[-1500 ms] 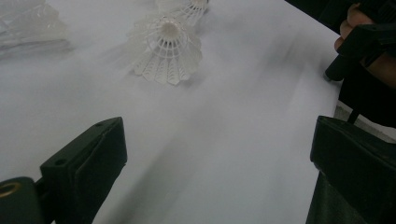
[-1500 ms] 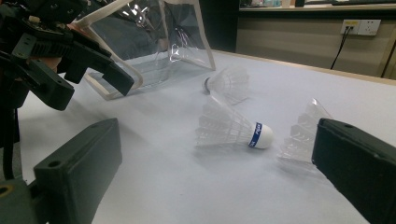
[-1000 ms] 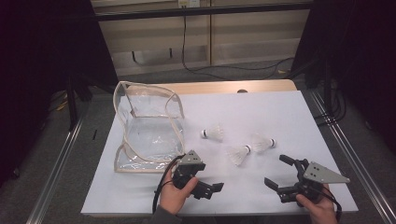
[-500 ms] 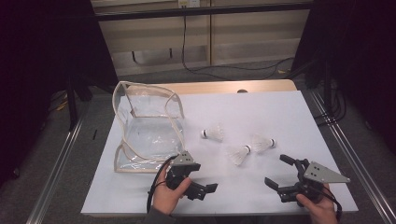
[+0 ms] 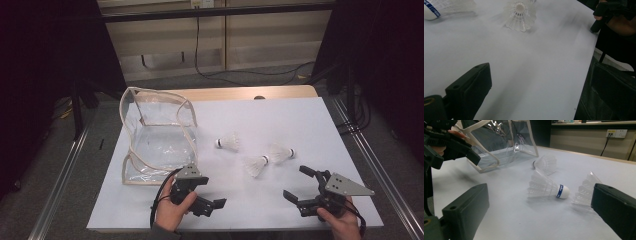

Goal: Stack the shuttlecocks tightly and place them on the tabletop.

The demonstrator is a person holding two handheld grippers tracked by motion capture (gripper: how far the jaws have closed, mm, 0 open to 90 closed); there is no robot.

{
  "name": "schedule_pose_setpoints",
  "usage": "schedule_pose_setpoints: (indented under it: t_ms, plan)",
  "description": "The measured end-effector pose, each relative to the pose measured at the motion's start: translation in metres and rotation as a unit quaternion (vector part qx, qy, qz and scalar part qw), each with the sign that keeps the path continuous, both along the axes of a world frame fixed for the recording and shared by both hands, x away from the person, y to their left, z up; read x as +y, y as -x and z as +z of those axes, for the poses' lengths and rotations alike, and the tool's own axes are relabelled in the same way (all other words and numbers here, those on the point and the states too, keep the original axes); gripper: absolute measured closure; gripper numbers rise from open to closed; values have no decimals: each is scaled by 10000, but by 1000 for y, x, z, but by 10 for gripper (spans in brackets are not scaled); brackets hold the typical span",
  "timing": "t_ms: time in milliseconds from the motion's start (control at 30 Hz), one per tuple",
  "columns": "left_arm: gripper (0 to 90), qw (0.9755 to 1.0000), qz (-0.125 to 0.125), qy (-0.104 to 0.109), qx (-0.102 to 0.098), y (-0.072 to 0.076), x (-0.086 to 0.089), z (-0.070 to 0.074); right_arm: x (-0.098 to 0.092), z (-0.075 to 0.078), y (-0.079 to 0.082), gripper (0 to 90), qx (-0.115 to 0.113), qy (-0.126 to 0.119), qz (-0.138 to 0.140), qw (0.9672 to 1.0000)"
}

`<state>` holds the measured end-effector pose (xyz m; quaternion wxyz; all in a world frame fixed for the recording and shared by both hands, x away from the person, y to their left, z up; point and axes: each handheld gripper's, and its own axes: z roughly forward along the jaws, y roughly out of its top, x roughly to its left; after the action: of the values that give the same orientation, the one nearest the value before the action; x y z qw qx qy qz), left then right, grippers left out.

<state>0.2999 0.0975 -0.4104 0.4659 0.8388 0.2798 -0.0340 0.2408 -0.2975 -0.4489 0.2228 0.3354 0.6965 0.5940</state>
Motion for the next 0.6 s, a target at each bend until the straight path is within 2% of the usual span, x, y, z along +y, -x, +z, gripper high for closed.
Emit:
schedule_pose_setpoints:
  t_ms: [333, 600]
  plan:
    - [38, 9999, 90, 23, -61, 2, 15, 4, 0, 0, 0, 12, -3, -12, -4, 10000]
    - [38, 9999, 79, -70, -73, 3, 22, 3, 0, 0, 0, 12, -11, -9, -9, 10000]
